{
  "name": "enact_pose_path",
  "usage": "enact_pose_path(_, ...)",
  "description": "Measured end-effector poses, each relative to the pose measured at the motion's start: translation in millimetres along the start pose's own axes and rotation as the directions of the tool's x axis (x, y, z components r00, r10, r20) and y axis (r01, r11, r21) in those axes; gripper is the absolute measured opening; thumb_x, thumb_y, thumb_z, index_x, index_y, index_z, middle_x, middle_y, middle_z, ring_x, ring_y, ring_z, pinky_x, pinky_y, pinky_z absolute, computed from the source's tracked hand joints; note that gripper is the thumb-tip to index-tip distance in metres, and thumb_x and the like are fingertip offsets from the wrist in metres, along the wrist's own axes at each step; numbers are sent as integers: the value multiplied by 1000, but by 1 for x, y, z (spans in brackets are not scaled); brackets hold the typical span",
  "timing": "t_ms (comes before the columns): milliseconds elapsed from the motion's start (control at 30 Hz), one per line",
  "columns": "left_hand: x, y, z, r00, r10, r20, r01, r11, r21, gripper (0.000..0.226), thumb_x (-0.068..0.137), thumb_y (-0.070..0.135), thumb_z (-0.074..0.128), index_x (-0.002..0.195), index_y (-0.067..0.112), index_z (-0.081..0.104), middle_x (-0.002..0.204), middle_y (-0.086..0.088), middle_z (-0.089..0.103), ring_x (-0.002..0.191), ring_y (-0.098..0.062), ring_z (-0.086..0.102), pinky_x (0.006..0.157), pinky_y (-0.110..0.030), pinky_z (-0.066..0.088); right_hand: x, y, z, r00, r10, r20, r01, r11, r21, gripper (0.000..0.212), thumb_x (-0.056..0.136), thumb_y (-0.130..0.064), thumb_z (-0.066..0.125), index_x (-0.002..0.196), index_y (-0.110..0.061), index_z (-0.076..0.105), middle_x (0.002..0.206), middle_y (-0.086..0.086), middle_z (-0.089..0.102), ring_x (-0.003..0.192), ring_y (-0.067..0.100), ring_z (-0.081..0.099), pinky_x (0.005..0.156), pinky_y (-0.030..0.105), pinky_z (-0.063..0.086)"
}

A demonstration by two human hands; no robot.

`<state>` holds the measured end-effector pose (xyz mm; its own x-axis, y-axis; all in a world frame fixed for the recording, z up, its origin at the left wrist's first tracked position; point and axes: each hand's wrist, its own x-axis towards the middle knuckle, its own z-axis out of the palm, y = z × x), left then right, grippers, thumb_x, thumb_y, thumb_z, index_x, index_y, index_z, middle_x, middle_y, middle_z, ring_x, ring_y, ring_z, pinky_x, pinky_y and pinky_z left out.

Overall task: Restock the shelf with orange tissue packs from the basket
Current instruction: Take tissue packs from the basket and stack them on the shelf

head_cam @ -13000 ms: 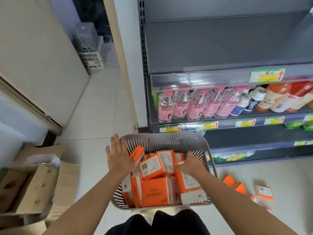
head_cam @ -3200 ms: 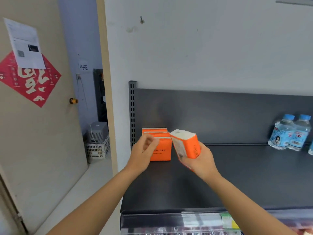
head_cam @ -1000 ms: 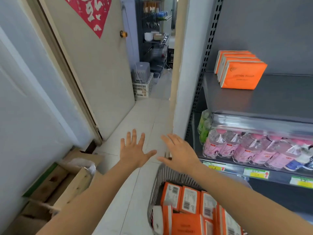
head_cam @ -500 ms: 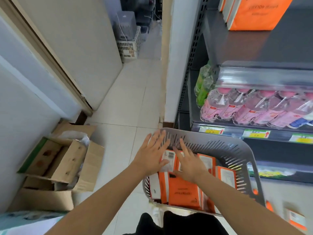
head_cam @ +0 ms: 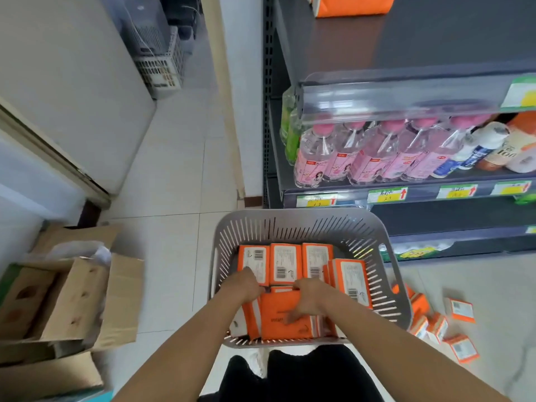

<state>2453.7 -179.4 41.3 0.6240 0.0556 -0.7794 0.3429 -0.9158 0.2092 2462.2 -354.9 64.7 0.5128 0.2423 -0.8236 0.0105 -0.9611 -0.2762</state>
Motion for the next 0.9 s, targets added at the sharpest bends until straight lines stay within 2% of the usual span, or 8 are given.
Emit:
enact_pose_path(100,2,2,-8,1000,-12,-5,11,998,-58,60,83,24,66,135,9,41,125,-10,57,109,-23,58,76,-26,47,-2,3,-4,999,15,40,-15,1000,14,89,63,-42,84,138,-16,43,136,4,51,123,25,49,104,38,41)
enact_pose_path(333,-12,5,-67,996,82,24,-78,987,-143,70,72,12,77,133,12,43,128,-7,57,111,-23,59,92,-34,52,-2,3,-26,992,69,109,-64,997,-52,95,65,-48,80,142,-14,37,140,5,47,127,27,45,107,40,38)
enact_pose_path(500,-40,3,-115,980,198,-20,-198,960,-197,64,72,7,74,130,12,49,120,-5,59,103,-20,60,82,-29,54,-4,5,-38,999,30,13,-29,999,-24,91,64,-42,83,140,-13,41,137,5,49,124,26,48,100,36,42)
enact_pose_path(567,-53,1,-134,969,241,-63,-249,931,-268,53,71,5,71,120,15,56,112,-2,62,100,-18,61,82,-29,55,-11,3,-48,1000,13,-4,-13,1000,7,90,63,-38,83,140,-14,42,138,5,48,125,26,47,98,35,42)
enact_pose_path(667,-80,1,-167,929,362,-83,-361,828,-428,40,66,-1,65,99,23,65,100,2,68,94,-14,64,73,-26,55,-29,1,-81,999,-23,49,13,980,200,84,60,-26,87,134,-15,49,132,3,54,117,25,54,90,35,52)
enact_pose_path(733,-100,5,-190,883,456,-110,-437,714,-548,44,63,-9,57,93,22,69,98,0,67,94,-16,61,72,-25,50,-47,-3,-110,976,-80,203,-11,912,411,72,65,-15,85,129,-14,53,124,4,61,115,25,59,86,34,55)
enact_pose_path(800,-120,12,-216,823,547,-154,-522,621,-585,48,67,-17,54,88,22,72,106,1,63,100,-17,60,75,-26,51,-65,-8,-142,929,-192,315,26,885,465,57,72,-13,81,124,-18,58,123,4,66,117,23,61,91,34,53)
enact_pose_path(900,-150,27,-259,725,660,-198,-609,479,-632,49,69,-21,52,83,22,73,116,7,61,98,-13,67,72,-24,55,-102,-19,-197,878,-337,342,127,850,511,48,80,-7,70,123,-22,59,130,7,62,122,26,57,102,43,46)
